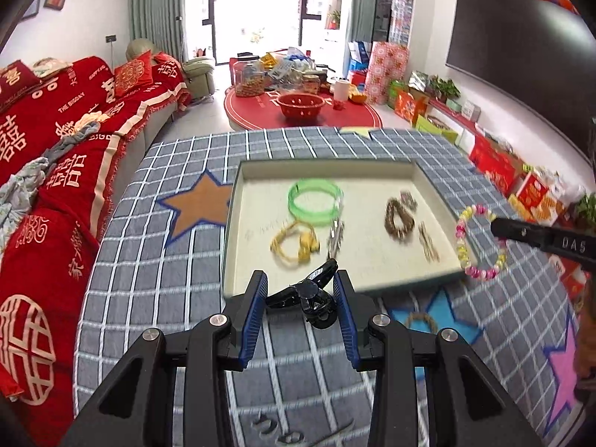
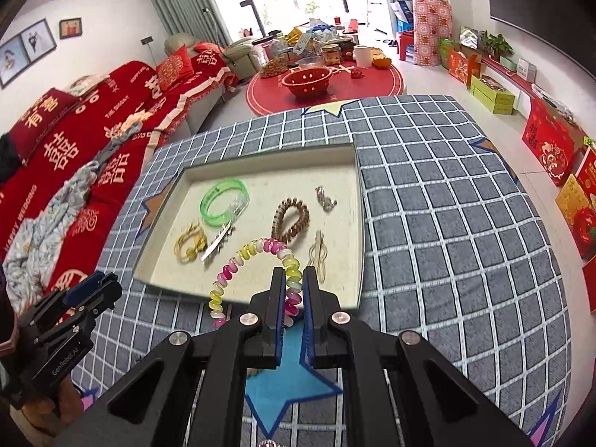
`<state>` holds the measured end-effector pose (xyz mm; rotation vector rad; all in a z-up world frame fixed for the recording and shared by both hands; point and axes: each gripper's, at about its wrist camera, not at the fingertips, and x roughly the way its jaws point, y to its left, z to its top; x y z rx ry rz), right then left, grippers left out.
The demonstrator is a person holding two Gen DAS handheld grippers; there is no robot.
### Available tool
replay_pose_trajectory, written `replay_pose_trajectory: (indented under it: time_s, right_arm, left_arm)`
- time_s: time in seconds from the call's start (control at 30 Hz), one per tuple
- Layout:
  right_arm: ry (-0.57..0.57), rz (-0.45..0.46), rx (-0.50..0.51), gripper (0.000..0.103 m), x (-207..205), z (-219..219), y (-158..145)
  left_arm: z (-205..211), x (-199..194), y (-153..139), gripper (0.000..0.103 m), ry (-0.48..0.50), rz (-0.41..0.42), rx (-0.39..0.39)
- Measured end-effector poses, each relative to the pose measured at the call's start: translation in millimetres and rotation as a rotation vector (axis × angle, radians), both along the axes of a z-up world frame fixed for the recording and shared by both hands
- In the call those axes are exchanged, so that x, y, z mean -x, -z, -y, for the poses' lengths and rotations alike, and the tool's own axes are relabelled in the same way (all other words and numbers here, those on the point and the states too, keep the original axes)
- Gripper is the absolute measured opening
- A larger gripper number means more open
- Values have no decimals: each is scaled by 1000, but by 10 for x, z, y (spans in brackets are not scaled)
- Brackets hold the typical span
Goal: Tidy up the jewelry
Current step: 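Lower the claw clip and beaded bracelet into the tray and open both tools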
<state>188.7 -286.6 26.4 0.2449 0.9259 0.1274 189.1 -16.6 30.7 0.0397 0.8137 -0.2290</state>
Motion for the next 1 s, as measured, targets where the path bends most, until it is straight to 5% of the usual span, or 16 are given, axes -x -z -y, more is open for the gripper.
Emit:
replay_pose_trajectory:
  time_s: [0.6,1.0]
  right_arm:
    - [56,-48,-10,10,-813,-9,384]
    - [70,-114,-4,10,-1008,-19,713]
  left_arm:
    - [250,-881,396,50,-74,-48,-53]
    - [341,-1044,652,50,-74,-82,-124]
